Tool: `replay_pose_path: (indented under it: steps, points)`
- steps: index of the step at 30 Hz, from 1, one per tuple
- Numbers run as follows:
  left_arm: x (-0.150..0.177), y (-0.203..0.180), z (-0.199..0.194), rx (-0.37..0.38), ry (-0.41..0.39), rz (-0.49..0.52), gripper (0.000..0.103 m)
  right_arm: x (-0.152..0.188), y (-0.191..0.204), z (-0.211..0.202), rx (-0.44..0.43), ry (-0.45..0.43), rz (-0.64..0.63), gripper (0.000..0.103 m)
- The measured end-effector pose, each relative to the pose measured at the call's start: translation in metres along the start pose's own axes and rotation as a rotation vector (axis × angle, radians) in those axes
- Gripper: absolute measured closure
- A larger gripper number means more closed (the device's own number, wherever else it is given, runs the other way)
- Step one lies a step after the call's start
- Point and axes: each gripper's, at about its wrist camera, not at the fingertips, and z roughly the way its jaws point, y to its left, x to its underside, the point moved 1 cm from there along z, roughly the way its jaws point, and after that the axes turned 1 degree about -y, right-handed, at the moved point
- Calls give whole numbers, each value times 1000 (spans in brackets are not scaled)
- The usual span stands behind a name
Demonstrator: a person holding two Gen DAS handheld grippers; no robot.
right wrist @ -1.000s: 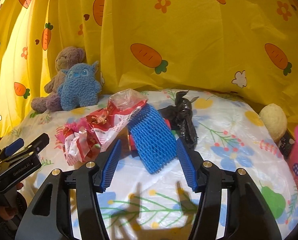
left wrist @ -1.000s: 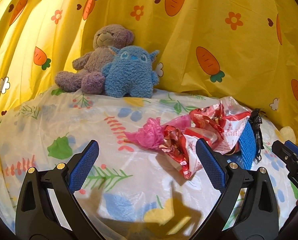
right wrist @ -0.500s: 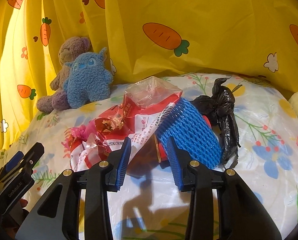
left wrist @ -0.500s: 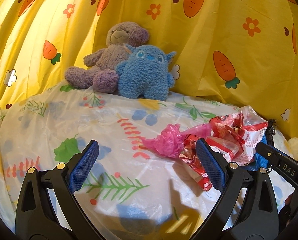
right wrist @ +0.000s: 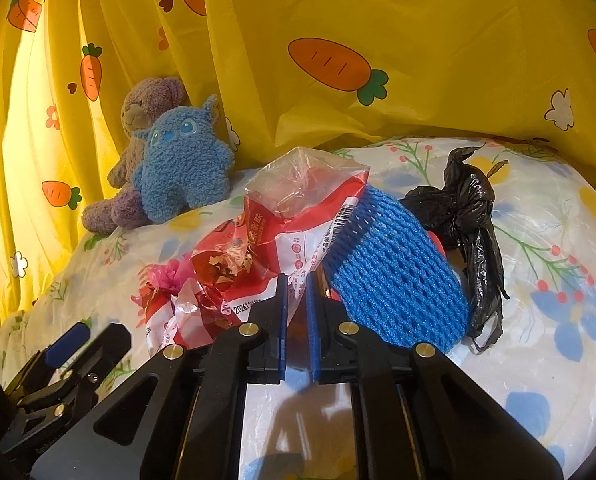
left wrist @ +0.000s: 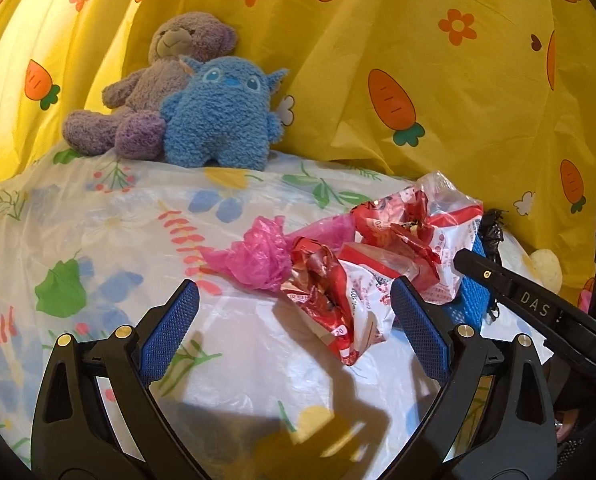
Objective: Collect trash
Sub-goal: 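Grasp a red-white candy wrapper with the left tool while the right tool grasps a clear plastic wrapper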
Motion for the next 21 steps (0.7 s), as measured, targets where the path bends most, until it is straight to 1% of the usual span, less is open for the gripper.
replay_pose_path:
  steps: [3, 5, 9, 10, 12, 14, 15, 16, 18, 20, 21]
  points:
    - [3, -3, 11, 38, 45, -8, 18, 1, -3, -14, 2, -35, -4, 96]
    - [5, -5, 19, 83, 83, -19, 29, 2, -5, -24, 4, -59, -7, 97]
    - [8, -4, 26, 154, 119, -52, 41, 9, -7, -45, 11, -103, -19, 98]
    - [9, -4, 28, 165, 127, -56, 46, 12, -8, -50, 13, -113, -21, 99]
    - [10, -6, 30, 179, 137, -58, 51, 16, -9, -58, 17, -123, -24, 99]
    - [10, -7, 30, 193, 139, -59, 63, 21, -11, -65, 25, -133, -26, 99]
    - [11, -7, 31, 200, 142, -58, 67, 23, -12, -69, 27, -137, -26, 100]
    - [12, -8, 30, 204, 146, -56, 75, 26, -14, -72, 29, -141, -21, 100]
    - [12, -9, 30, 215, 147, -52, 78, 30, -19, -80, 33, -147, -9, 100]
    - [11, -11, 28, 221, 142, -46, 85, 34, -23, -87, 43, -157, 1, 100]
    - [11, -11, 27, 222, 139, -42, 86, 37, -25, -91, 46, -161, 7, 100]
